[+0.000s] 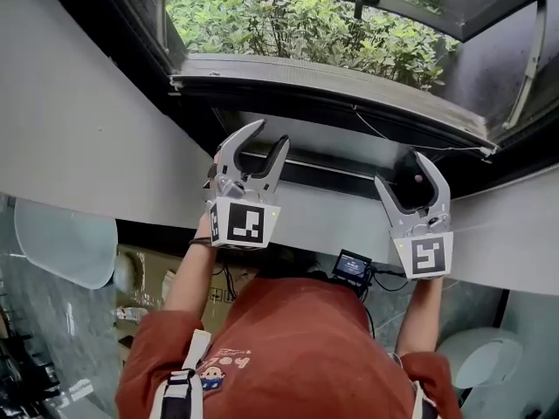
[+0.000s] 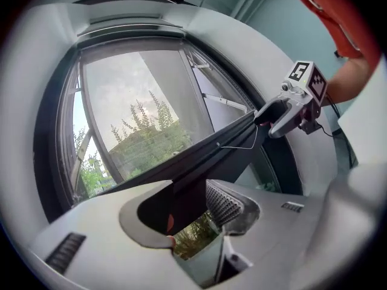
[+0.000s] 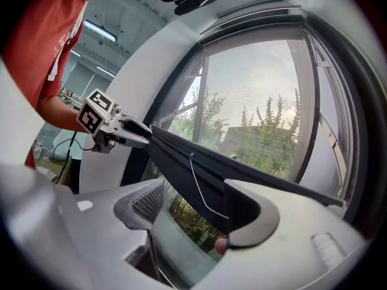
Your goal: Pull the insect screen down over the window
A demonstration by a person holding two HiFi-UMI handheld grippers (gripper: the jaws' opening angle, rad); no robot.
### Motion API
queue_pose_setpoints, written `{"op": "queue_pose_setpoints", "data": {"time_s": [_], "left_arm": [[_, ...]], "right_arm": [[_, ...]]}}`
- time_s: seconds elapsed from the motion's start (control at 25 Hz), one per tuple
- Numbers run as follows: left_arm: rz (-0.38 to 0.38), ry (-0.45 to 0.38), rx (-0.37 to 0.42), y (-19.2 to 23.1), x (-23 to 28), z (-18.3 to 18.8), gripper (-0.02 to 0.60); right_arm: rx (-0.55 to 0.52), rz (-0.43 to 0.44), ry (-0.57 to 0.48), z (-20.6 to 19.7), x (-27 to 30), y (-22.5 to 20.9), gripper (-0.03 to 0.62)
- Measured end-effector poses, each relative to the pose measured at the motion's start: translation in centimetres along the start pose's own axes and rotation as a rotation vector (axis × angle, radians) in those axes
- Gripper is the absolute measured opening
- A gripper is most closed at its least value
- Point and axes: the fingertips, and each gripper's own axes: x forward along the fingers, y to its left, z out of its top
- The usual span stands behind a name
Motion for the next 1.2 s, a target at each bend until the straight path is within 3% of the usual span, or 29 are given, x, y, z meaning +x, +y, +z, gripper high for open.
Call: {"op": "queue_pose_setpoints", "data": {"time_s": [0.2, 0.32, 0.48, 0.8, 1.2], "left_arm": [[0.050, 0.032, -0.163, -0.5, -1.7, -1.1, 0.170], [0.042, 0.052, -0.213, -1.5, -2.4, -2.0, 0.170], [0.063, 0.024, -0.291, -2.0, -2.7, -2.3, 0.170], [0.096, 0.027, -0.338, -3.4, -4.4, -2.9, 0.169], [0.082, 0.033, -0.343, -5.2, -5.3, -4.0, 0.149]], "right_arm": [[0.092, -0.047, 0.010, -1.1, -2.2, -0.4, 0.321], [0.153, -0.065, 0.032, -2.3, -3.4, 0.0, 0.321], [0.198, -0.091, -0.015, -2.9, -3.9, 0.6, 0.319], [0.273, -0.136, -0.050, -3.6, -5.2, 1.2, 0.313], [0.341, -0.201, -0.070, -3.9, -6.7, 0.4, 0.227]]}}
